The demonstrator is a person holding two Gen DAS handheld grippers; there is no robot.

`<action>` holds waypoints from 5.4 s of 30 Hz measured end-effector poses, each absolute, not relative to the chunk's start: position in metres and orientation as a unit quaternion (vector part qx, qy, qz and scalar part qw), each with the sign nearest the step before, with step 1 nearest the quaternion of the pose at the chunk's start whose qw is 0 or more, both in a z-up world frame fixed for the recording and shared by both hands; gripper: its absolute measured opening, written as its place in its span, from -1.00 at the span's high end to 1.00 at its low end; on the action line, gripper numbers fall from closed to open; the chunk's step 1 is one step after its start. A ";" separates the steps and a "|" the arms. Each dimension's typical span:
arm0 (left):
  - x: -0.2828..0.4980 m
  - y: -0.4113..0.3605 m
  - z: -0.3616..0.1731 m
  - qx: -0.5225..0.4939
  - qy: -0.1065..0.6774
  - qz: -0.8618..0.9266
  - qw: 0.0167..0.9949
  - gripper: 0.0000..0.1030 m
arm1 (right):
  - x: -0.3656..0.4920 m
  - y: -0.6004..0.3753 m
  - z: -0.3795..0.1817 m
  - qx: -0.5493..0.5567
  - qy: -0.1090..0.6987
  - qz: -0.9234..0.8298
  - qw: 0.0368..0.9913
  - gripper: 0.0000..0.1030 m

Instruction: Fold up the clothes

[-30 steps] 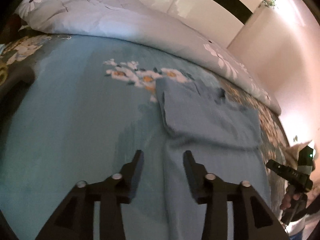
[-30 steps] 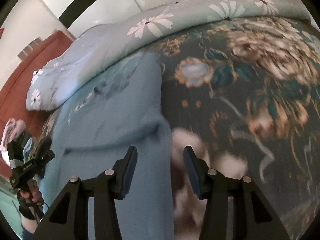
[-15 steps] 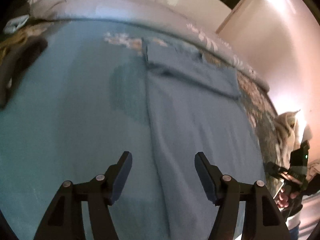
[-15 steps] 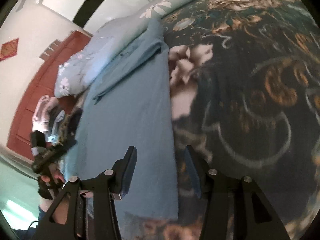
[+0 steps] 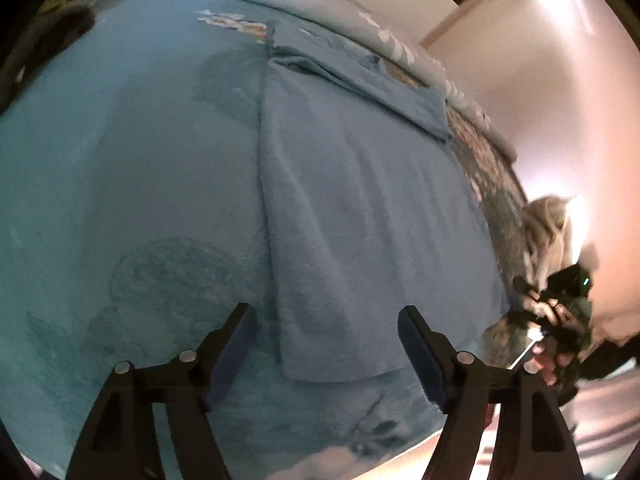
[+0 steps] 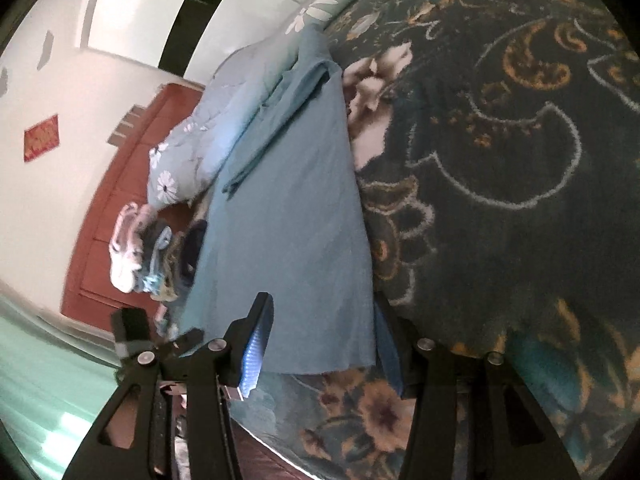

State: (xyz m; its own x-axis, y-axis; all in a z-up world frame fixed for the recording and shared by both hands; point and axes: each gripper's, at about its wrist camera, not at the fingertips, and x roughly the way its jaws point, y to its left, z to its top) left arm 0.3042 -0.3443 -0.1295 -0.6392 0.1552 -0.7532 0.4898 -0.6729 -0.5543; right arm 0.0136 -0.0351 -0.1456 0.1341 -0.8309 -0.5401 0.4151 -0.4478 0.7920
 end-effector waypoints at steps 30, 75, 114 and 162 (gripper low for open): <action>0.321 -0.365 -0.126 0.282 0.532 -0.798 0.027 0.88 | 0.005 -0.017 -0.151 0.537 -0.250 -0.604 0.533 0.90; 0.066 -0.610 -0.135 0.313 0.535 -0.776 0.118 0.86 | -0.237 -0.268 -0.130 0.546 -0.242 -0.683 0.421 0.91; 0.129 -0.524 -0.145 0.374 0.461 -0.798 0.102 -0.33 | -0.159 -0.210 -0.148 0.567 -0.195 -0.643 0.477 0.06; 0.322 -0.416 -0.100 0.340 0.452 -0.812 0.145 0.72 | -0.017 -0.068 -0.164 0.584 -0.278 -0.605 0.464 0.69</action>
State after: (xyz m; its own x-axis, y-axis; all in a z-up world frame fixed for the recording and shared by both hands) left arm 0.3225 -0.4157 -0.1004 -0.7264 0.0717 -0.6835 0.5434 -0.5490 -0.6350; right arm -0.0167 -0.0676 -0.1642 0.1143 -0.8861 -0.4491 0.2373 -0.4147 0.8785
